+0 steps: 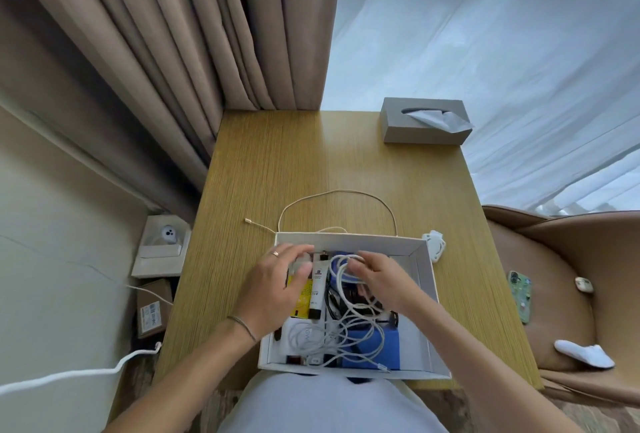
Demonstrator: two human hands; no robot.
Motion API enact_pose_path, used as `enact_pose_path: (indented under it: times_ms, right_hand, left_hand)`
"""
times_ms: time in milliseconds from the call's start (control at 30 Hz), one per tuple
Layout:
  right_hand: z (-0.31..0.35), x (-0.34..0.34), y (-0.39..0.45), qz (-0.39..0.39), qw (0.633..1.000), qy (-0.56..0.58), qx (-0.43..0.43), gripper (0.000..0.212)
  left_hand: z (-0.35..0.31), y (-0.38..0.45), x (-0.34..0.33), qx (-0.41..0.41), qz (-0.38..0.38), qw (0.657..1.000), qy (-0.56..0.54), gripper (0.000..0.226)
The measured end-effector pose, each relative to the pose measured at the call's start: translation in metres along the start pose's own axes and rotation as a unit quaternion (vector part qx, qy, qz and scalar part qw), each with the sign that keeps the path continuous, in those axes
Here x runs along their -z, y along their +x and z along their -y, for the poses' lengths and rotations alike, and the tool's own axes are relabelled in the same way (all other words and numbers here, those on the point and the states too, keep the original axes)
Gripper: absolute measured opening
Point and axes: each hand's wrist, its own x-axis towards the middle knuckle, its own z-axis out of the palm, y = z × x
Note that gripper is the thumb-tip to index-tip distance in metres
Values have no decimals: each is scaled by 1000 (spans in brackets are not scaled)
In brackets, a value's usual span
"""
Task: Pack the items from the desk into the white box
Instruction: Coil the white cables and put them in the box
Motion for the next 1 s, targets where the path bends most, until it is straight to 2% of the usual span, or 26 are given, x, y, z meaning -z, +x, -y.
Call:
enact_pose_path:
  times_ms: [67, 133, 267, 600, 800, 933, 1000]
  right_hand:
    - [-11, 5, 7, -6, 984, -178, 12, 32]
    - [-19, 7, 16, -15, 955, -296, 25, 35]
    - [-33, 5, 29, -7, 920, -390, 33, 37]
    - [-25, 5, 22, -62, 932, -354, -45, 46]
    - [5, 31, 8, -18, 933, -355, -56, 54]
    - [36, 56, 8, -77, 938, -336, -34, 70]
    - [46, 68, 13, -123, 945, -303, -15, 58]
  left_hand:
    - [11, -1, 7, -36, -26, 995, 88, 31]
    - [22, -3, 8, -43, -31, 988, 142, 28]
    - [32, -7, 1, -22, -27, 987, 156, 31]
    - [32, -8, -5, -25, -40, 991, 127, 31]
    - [10, 13, 1, -55, -71, 992, 92, 29]
    - [-8, 39, 6, -67, -60, 993, 75, 27]
    - [-14, 57, 9, -62, -43, 995, 72, 25]
